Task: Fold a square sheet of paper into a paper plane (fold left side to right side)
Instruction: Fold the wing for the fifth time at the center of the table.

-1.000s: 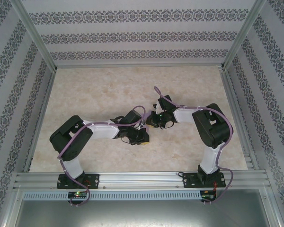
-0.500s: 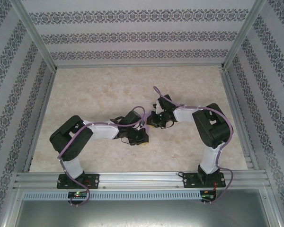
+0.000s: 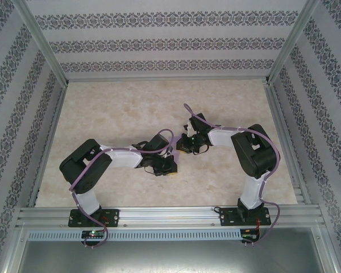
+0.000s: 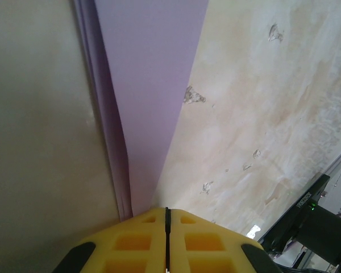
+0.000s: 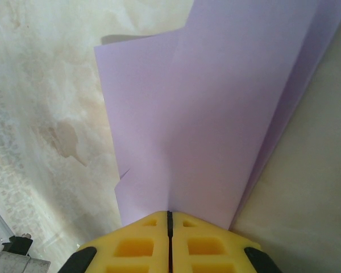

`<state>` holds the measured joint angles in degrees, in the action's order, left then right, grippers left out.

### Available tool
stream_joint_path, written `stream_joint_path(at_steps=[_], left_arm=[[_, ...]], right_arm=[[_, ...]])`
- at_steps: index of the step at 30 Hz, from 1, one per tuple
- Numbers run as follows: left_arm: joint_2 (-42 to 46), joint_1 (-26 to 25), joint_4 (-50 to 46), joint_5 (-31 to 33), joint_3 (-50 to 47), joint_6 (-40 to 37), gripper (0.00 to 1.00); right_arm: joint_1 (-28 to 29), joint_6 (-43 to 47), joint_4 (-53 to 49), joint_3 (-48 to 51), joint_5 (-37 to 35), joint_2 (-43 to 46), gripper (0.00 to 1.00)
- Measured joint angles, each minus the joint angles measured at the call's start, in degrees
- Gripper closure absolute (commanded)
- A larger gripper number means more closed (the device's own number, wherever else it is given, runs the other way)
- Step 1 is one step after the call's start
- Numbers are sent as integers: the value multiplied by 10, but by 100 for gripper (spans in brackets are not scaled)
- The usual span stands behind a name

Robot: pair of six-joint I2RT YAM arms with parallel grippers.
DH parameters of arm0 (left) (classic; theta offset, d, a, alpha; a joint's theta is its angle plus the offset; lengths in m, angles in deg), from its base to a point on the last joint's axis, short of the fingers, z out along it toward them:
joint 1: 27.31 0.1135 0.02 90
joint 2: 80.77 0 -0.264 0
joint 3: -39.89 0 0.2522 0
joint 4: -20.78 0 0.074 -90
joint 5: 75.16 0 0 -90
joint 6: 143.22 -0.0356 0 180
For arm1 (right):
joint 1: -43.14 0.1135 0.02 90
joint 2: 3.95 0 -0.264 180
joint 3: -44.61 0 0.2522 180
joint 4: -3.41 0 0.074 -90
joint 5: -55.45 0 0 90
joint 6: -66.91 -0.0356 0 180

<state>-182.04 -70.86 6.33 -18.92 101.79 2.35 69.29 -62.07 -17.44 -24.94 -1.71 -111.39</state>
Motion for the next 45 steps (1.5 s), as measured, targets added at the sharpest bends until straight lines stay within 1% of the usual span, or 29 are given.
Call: stream_joint_path(at_steps=[5,14,20,26,30,35,40,45], left_arm=[[3,0,5,5,-7,0,91],[19,0,53,9,-44,18,93],[53,0,39,9,-63,24,93],[82,0,21,9,-49,24,91],[74,1,10,11,-17,21,90],[34,2,11,13,13,15,90],[7,2,8,15,11,10,90],[6,2,18,22,-16,10,91]], right_arm=[[0,1,0,0,0,0,93],[0,4,-10,-5,0,-1,93],[0,4,-11,-5,0,-1,93],[0,4,-11,-5,0,-1,93],[0,4,-11,-5,0,-1,93],[0,4,-11,-5,0,-1,93],[0,4,-13,-6,0,-1,93],[0,4,-14,-6,-1,-1,93]])
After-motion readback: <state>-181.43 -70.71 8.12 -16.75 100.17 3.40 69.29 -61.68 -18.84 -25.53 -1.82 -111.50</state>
